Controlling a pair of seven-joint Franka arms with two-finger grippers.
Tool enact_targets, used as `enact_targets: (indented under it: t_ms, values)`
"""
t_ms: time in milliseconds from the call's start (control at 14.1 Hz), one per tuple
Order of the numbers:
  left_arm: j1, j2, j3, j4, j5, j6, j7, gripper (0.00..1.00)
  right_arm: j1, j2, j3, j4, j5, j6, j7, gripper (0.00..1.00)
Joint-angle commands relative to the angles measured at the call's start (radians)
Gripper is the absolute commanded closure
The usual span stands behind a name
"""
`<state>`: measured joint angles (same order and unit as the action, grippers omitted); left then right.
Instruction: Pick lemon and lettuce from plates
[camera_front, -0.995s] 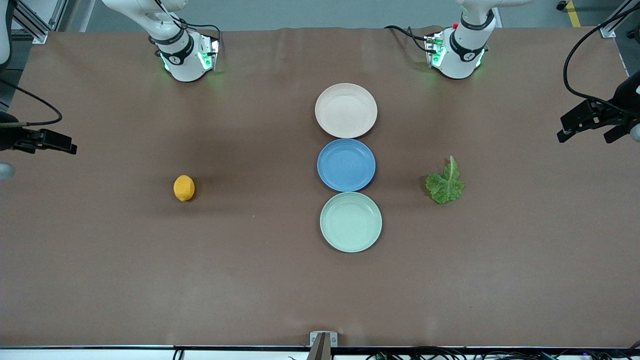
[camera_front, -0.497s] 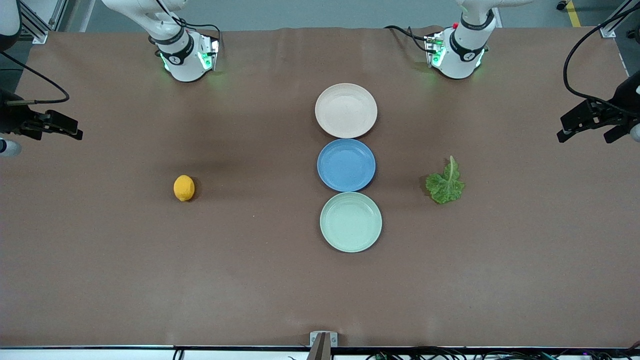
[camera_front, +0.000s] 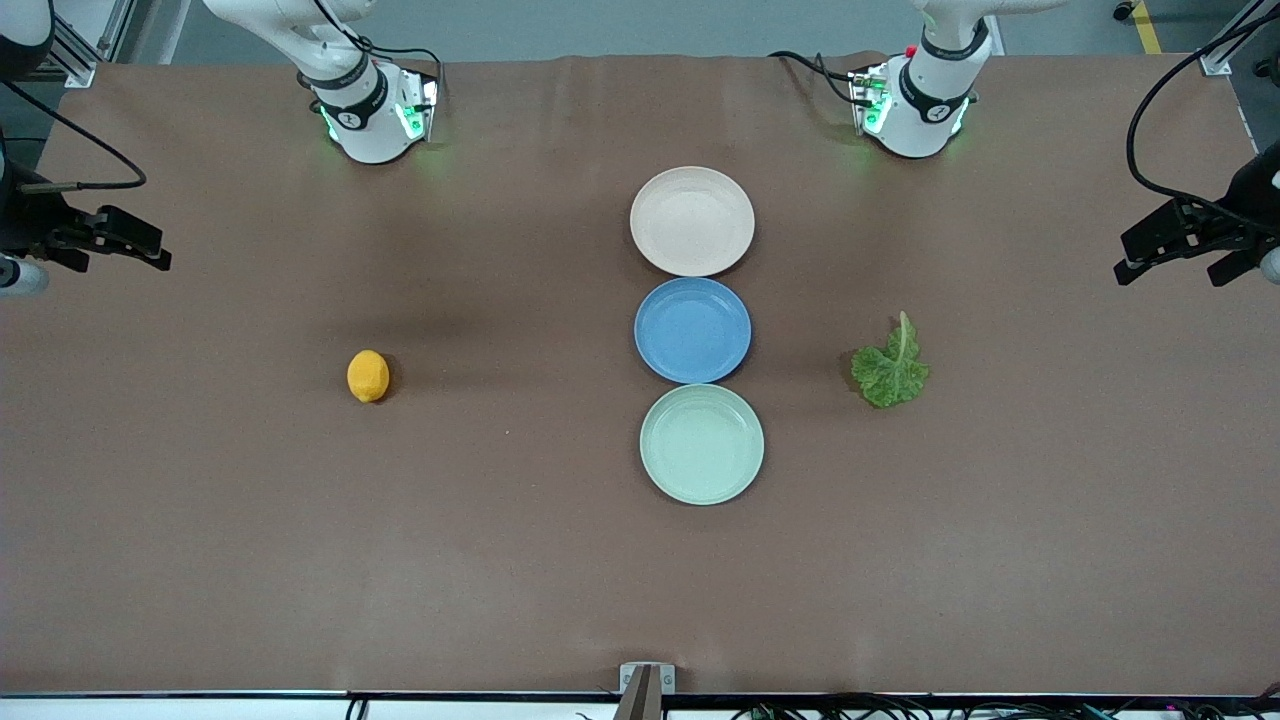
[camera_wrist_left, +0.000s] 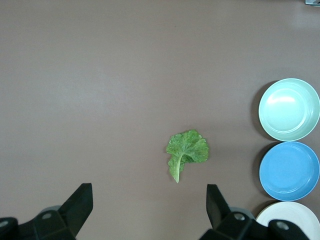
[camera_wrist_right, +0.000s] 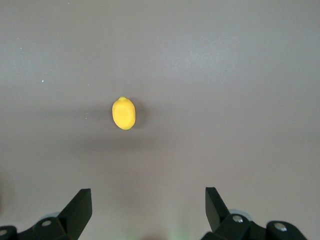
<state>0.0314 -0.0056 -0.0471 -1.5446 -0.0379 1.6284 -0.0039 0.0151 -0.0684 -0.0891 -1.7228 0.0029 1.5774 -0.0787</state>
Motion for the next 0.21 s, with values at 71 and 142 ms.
enact_targets:
  t_ms: [71,142]
  values:
    - [0.007,0.009,-0.007,0.024,0.0,-0.021,-0.005,0.0,0.005,-0.047,-0.001,-0.043,-0.008,0.033,0.01,0.0]
    - [0.007,0.009,-0.007,0.024,0.0,-0.021,-0.004,0.0,0.005,-0.05,-0.001,-0.043,-0.008,0.035,0.01,0.0]
